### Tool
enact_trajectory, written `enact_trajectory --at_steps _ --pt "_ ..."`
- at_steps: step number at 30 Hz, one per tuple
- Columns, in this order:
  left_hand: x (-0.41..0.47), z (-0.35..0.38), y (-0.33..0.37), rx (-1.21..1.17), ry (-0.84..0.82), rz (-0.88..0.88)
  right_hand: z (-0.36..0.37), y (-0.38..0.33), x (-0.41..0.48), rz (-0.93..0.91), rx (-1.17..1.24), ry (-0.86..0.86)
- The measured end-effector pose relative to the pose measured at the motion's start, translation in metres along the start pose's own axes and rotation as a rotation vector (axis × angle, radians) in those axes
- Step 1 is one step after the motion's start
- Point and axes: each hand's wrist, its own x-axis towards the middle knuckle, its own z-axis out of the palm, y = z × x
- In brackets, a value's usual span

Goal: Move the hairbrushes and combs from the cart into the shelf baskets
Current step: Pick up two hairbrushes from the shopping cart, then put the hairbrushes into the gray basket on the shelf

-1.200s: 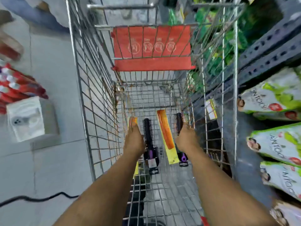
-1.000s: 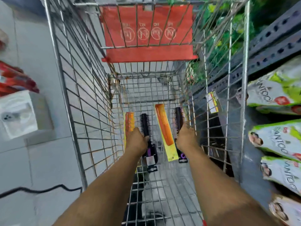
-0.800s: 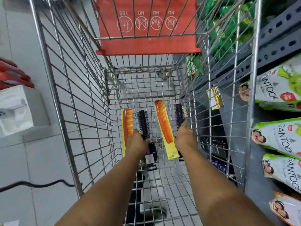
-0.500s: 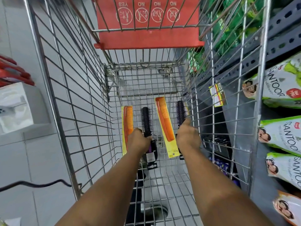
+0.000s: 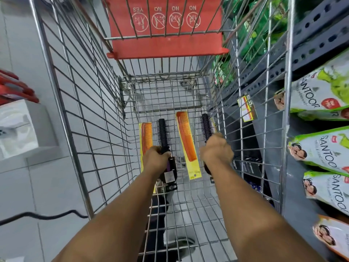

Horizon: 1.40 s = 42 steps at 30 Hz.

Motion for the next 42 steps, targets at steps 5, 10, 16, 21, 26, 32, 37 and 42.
enact_trajectory --at_steps 5,10,16,21,26,32,37,42 --pt "-0.008 -0.008 0.011 -0.144 0.005 0.041 -0.024 0.001 -0.014 -0.033 0.126 0.068" --pt "-0.037 -0.029 0.042 -0.282 -0.005 0.125 -0.059 0.004 -0.048 -0.113 0.235 0.133" --pt "-0.095 -0.068 0.079 -0.322 -0.032 0.308 -0.115 0.021 -0.105 -0.171 0.333 0.17" --pt "-0.161 -0.102 0.114 -0.32 -0.109 0.485 -0.158 0.054 -0.149 -0.234 0.581 0.219" --pt "-0.23 -0.111 0.142 -0.228 -0.205 0.664 -0.203 0.111 -0.197 -0.285 0.78 0.339" --pt "-0.31 -0.088 0.175 -0.127 -0.416 0.777 -0.241 0.197 -0.246 -0.183 0.972 0.393" --pt "-0.381 -0.032 0.204 -0.071 -0.7 0.77 -0.258 0.277 -0.278 -0.059 1.027 0.507" --pt "-0.448 0.04 0.234 0.054 -0.803 0.831 -0.273 0.358 -0.296 0.112 1.033 0.661"
